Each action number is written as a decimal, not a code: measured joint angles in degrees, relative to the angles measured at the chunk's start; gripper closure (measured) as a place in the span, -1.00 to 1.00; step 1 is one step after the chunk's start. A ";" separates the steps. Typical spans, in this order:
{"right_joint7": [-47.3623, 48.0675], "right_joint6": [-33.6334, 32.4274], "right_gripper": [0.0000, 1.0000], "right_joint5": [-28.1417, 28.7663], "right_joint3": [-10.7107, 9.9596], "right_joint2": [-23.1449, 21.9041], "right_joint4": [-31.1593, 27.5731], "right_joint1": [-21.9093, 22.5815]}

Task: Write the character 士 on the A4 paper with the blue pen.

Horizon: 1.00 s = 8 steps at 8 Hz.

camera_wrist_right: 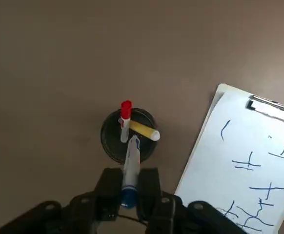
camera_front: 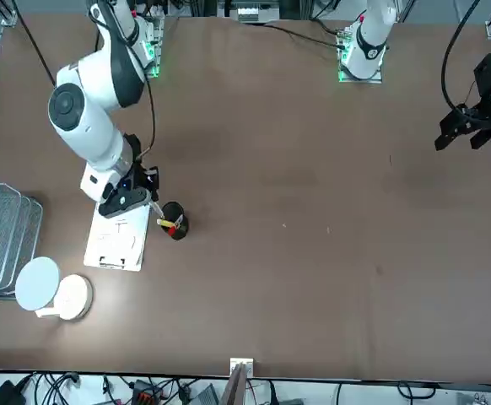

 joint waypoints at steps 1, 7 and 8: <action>0.46 -0.04 0.60 0.02 0.12 0.73 -0.06 0.11; 1.16 0.14 0.60 0.05 0.71 4.30 -2.14 0.60; 1.16 0.42 0.60 0.05 0.71 4.64 -2.40 0.60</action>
